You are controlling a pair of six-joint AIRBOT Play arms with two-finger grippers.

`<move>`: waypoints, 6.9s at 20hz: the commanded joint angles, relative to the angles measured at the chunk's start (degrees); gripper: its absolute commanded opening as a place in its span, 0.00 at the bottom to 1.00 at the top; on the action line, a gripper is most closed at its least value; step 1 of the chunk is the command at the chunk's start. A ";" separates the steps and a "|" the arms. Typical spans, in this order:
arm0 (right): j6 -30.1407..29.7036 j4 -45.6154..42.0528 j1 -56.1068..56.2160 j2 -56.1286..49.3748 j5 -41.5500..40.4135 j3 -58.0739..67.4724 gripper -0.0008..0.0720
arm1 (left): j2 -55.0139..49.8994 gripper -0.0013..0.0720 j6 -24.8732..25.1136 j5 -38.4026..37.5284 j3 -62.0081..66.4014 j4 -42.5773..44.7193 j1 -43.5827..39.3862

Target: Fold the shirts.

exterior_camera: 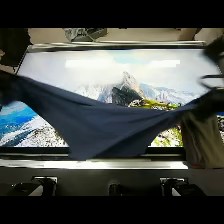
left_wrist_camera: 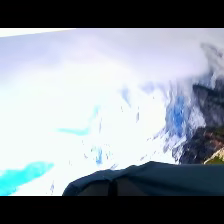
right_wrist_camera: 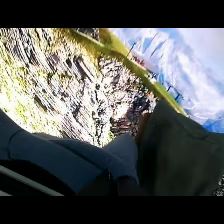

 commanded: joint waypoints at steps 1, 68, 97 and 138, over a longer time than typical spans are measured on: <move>5.25 -0.90 0.02 -9.29 -20.92 -11.78 0.07 | -8.92 0.05 -0.35 5.53 -12.85 0.70 0.04; 5.20 26.40 17.51 -5.92 -52.74 -39.60 0.06 | -37.81 0.06 18.05 3.69 3.32 -47.39 21.51; 15.10 -2.82 17.51 1.99 3.34 7.72 0.07 | 17.11 0.05 -2.58 17.42 -10.05 -18.21 28.70; -3.98 33.68 -28.00 -40.89 4.09 10.80 0.79 | -47.19 0.70 5.53 -5.05 -12.20 -24.41 15.89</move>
